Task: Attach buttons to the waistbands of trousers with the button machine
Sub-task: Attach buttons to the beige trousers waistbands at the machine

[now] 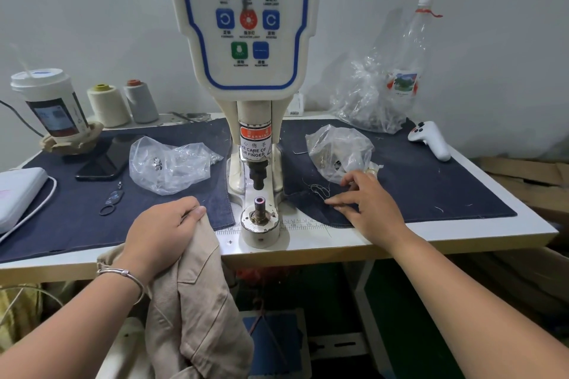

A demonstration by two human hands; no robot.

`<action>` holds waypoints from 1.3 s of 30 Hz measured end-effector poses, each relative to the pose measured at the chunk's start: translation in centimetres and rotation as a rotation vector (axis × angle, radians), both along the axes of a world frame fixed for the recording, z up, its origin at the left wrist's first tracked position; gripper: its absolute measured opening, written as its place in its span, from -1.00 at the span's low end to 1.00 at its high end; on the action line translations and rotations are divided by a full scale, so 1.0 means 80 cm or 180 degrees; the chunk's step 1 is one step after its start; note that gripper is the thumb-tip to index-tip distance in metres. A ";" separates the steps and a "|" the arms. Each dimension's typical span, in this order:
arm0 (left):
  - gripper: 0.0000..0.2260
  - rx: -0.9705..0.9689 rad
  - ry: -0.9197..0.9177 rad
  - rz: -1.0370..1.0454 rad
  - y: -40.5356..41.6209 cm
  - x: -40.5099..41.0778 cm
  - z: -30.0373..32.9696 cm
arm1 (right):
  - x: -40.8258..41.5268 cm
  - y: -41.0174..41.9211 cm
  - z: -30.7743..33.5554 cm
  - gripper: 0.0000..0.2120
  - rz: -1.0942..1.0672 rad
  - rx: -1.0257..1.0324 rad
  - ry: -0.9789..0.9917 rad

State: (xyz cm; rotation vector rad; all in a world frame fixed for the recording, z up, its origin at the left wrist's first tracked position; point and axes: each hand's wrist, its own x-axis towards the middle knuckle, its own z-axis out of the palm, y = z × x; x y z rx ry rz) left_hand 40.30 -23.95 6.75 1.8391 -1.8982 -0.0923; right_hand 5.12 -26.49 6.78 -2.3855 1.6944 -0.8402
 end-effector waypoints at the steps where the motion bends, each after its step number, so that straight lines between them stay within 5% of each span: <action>1: -0.73 0.0001 0.0002 -0.0007 0.000 0.000 0.000 | 0.000 0.000 0.000 -0.82 0.0023 0.0034 -0.0054; 6: -0.73 0.0019 0.0010 -0.0026 -0.001 0.001 0.000 | -0.005 0.000 0.007 -0.78 0.0022 0.0443 -0.1159; 39: -0.72 0.0028 0.0058 -0.0055 -0.001 0.001 -0.001 | -0.007 -0.008 0.002 -0.89 -0.0045 0.0496 -0.0594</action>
